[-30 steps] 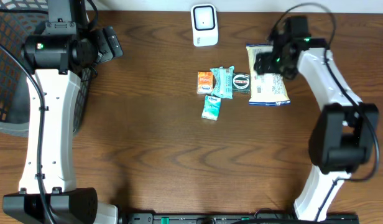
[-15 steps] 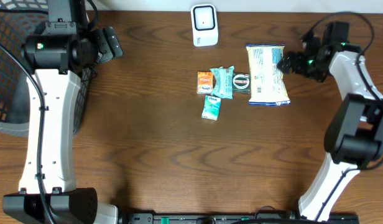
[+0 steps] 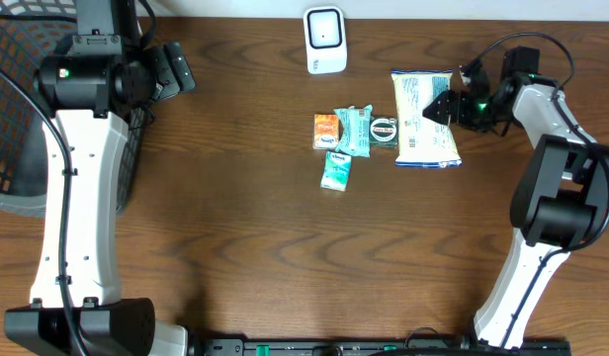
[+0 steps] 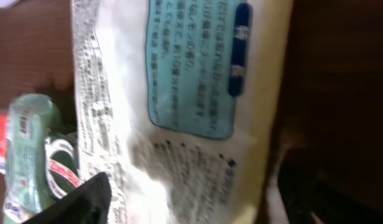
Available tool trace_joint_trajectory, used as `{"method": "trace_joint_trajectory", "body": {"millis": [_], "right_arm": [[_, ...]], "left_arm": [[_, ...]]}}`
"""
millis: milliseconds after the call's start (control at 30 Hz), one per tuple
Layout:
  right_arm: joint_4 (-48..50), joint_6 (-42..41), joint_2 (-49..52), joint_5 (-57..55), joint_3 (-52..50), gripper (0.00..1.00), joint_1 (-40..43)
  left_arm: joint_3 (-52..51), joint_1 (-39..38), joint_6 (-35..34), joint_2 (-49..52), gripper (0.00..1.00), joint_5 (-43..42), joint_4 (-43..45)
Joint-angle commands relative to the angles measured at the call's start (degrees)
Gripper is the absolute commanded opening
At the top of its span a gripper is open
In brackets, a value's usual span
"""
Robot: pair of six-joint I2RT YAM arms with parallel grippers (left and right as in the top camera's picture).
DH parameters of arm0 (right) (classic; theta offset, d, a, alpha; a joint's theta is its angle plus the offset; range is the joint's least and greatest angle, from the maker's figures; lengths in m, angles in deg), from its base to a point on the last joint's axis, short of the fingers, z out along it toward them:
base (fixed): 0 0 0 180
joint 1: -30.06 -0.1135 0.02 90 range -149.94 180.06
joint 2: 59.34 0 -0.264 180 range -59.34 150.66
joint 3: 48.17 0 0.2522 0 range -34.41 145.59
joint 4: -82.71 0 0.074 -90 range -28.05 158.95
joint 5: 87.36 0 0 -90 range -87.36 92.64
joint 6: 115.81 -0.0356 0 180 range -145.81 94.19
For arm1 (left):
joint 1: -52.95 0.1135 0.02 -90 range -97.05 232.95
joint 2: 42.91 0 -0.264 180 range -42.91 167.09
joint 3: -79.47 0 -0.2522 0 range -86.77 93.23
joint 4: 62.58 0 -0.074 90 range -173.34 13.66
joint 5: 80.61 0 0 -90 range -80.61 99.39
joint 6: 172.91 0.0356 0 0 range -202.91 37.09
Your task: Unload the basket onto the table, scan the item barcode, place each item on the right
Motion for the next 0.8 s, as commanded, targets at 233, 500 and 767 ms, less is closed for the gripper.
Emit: {"method": "trace_joint_trajectory", "body": {"millis": [233, 500, 767], "right_arm": [[-1.5, -3.5, 6.6, -3.1, -1.4, 0.01, -3.9], [-1.5, -7.4, 3.1, 12.7, 0.6, 0.01, -2.0], [4.2, -10.4, -8.8, 24.9, 1.4, 0.01, -1.6]], "left_arm": [[0.2, -0.1, -0.1, 0.0, 0.98, 0.9, -0.2], [0.2, -0.1, -0.1, 0.0, 0.98, 0.9, -0.2], [0.2, -0.1, -0.1, 0.0, 0.98, 0.9, -0.2]]}}
